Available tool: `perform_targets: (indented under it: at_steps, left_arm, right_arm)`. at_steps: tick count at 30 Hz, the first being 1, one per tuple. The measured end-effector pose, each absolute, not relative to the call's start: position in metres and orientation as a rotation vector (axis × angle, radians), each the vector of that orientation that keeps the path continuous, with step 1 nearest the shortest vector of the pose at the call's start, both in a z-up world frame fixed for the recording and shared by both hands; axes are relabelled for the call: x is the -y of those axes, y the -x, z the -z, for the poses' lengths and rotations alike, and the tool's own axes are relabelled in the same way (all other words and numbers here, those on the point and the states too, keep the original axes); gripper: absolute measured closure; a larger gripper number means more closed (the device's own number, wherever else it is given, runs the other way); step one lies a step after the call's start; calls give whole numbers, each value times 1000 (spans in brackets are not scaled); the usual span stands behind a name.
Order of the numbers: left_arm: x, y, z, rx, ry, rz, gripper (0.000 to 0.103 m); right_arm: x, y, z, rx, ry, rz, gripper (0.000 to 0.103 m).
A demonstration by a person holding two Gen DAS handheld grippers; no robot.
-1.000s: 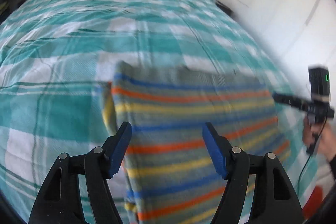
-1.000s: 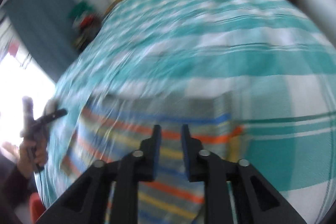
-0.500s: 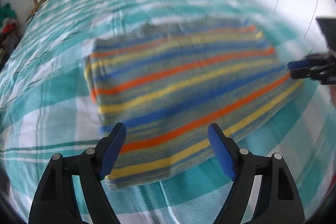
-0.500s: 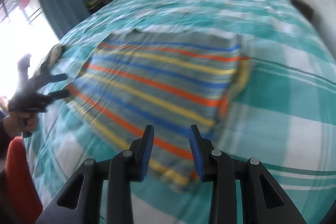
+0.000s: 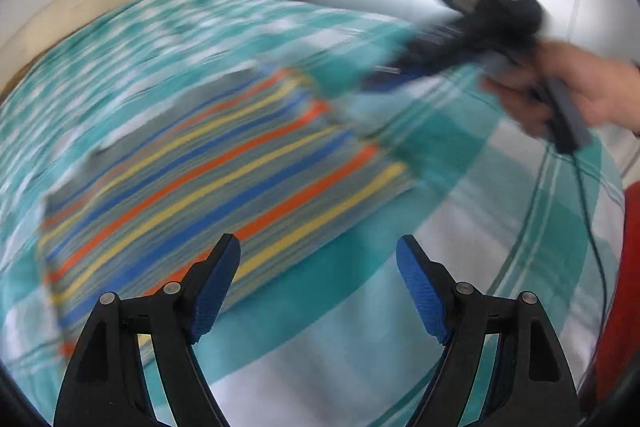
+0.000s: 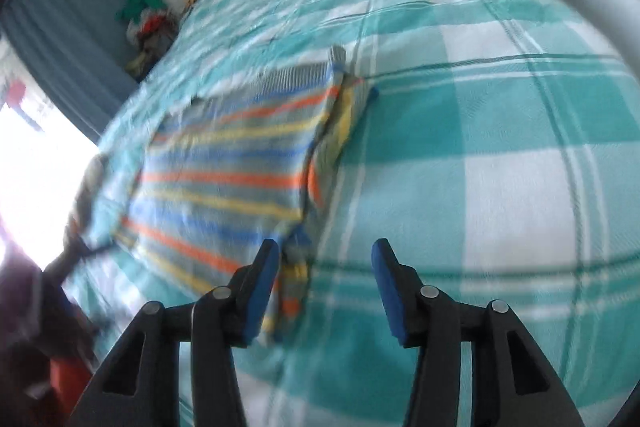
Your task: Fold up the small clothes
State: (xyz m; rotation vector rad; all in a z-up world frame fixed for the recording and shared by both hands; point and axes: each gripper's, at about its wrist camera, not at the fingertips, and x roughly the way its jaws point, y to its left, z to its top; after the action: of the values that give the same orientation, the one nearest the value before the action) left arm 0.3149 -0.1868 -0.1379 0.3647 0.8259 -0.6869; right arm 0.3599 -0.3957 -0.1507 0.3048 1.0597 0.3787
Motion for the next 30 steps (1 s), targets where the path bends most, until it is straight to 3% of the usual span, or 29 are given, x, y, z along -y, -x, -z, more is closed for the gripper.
perform_targets:
  at_steps: [4,9,11,12,13,22,30]
  left_arm:
    - [249,-334,164,-874,-372,742,21]
    - [272,-349,179,-892,-388,720,24]
    - [270,-357,179,-892,-359,678,58]
    - [265,-364,178,-910,-320,657,89]
    - [257,-370,175,-926,-260,650,94]
    - [105,-355,101,-821,146,481,95]
    - [-39,-360,113,-845,368,215,96]
  right_arm:
    - [394,-420,160,-1106,-417,-392,53]
    - [382,-472,184,-1169,-498,-396,53]
    - [377,-487,189,-1168,-517,-402,60]
    - [373,-493,189,-1160,-506,-392,71]
    - [369,-498,189,-1156,-481,-377,95]
    - [293,-487,101,-1013,-275,-429,94]
    - [134,-517,90,-1016,-185,-597,94]
